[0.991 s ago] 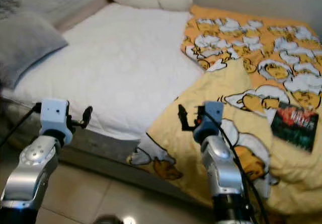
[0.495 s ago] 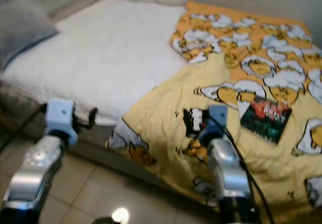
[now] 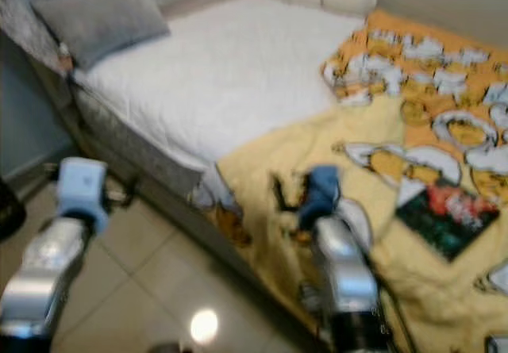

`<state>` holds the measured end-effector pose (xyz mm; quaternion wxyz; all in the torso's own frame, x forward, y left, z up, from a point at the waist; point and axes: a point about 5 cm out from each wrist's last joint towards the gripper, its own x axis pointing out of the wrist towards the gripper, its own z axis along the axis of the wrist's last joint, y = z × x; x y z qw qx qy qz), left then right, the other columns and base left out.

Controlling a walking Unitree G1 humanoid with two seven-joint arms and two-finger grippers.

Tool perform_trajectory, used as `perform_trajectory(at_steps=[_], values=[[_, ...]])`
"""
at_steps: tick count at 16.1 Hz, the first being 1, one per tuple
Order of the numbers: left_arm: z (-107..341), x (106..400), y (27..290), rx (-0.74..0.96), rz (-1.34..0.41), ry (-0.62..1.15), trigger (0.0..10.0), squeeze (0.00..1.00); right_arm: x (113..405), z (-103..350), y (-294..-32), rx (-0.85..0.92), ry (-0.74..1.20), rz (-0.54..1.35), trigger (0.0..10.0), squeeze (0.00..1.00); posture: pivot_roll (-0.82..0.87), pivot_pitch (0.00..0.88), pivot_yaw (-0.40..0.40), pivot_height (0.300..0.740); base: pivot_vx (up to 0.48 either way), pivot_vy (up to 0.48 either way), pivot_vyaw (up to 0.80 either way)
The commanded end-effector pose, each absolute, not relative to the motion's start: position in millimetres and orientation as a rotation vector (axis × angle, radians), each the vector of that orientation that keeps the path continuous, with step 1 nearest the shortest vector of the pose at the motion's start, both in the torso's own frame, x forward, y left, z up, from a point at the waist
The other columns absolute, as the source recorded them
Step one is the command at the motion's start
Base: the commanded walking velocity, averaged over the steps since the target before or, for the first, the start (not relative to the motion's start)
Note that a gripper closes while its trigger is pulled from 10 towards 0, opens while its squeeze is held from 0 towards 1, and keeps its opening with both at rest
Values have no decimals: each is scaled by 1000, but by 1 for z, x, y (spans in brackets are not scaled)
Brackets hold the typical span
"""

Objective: Clean up the room

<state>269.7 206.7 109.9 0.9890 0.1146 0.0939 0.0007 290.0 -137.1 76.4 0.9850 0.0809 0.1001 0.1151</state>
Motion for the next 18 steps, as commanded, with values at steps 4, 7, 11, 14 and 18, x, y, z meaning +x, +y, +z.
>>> perform_trajectory(at_steps=[4,7,11,14,18], values=[[112,273,194,237,-50,169,10000,988,289,73,-154,134,211,189,10000,1000,88,0,-2,740,0,-375,0],[112,272,194,238,-54,171,10000,992,289,73,-153,130,214,198,10000,1000,88,0,-2,740,0,-376,0],[111,273,193,242,-61,172,10000,988,289,72,-150,113,230,243,10000,1000,86,0,0,740,0,-377,711],[111,273,192,245,-66,172,10000,988,289,71,-150,109,234,247,10000,1000,87,0,-1,740,0,-377,800],[111,273,193,248,-67,173,10000,984,286,68,-152,98,251,227,10000,1000,88,0,-1,740,0,-374,400]])
